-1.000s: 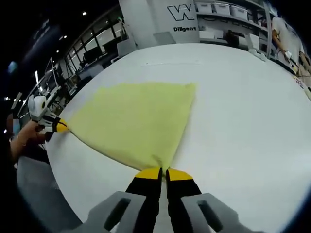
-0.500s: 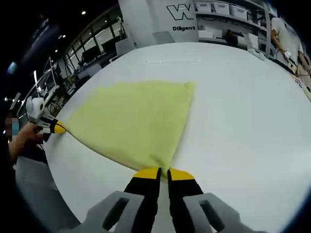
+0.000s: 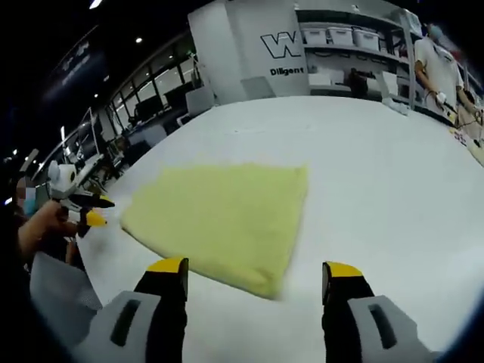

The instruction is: Fold the garment on the visible template until the final outline fits inside the template.

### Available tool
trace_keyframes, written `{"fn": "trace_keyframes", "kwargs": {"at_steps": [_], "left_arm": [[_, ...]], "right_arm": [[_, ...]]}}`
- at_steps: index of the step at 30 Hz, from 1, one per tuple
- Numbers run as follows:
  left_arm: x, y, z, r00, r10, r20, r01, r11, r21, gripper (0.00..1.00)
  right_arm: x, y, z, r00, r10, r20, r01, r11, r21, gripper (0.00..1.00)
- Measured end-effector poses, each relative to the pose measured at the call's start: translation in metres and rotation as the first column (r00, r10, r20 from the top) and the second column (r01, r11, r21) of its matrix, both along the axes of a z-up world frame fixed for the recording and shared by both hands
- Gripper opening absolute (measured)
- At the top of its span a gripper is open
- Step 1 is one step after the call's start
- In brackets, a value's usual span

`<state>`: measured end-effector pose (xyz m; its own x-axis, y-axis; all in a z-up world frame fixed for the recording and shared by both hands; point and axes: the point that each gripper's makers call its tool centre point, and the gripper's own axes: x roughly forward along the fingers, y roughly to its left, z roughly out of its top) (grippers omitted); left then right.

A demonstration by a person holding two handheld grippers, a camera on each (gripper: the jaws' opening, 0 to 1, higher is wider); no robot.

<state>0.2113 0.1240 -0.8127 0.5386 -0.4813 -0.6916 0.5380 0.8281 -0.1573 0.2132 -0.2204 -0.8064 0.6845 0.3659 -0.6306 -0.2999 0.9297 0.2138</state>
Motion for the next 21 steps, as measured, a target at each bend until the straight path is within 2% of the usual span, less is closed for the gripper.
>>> {"fn": "trace_keyframes", "kwargs": {"at_steps": [3, 9, 15, 21], "left_arm": [[-0.002, -0.003, 0.009, 1.0, 0.014, 0.015, -0.014, 1.0, -0.011, 0.73], [-0.007, -0.007, 0.025, 0.998, 0.039, 0.055, -0.038, 0.999, -0.018, 0.89], [-0.012, -0.007, 0.032, 0.993, 0.076, 0.086, -0.073, 0.997, -0.037, 0.94], [-0.02, -0.007, 0.038, 0.99, 0.107, 0.09, -0.103, 0.993, -0.048, 0.98]], "right_arm": [[-0.005, 0.003, 0.007, 1.0, 0.003, 0.016, -0.003, 1.0, 0.001, 0.87], [-0.016, 0.009, 0.02, 0.999, 0.017, 0.046, -0.016, 1.0, -0.008, 0.99], [-0.031, 0.018, 0.03, 0.997, 0.042, 0.07, -0.04, 0.999, -0.026, 0.99], [-0.047, 0.029, 0.031, 0.995, 0.074, 0.067, -0.072, 0.997, -0.031, 0.99]]}}
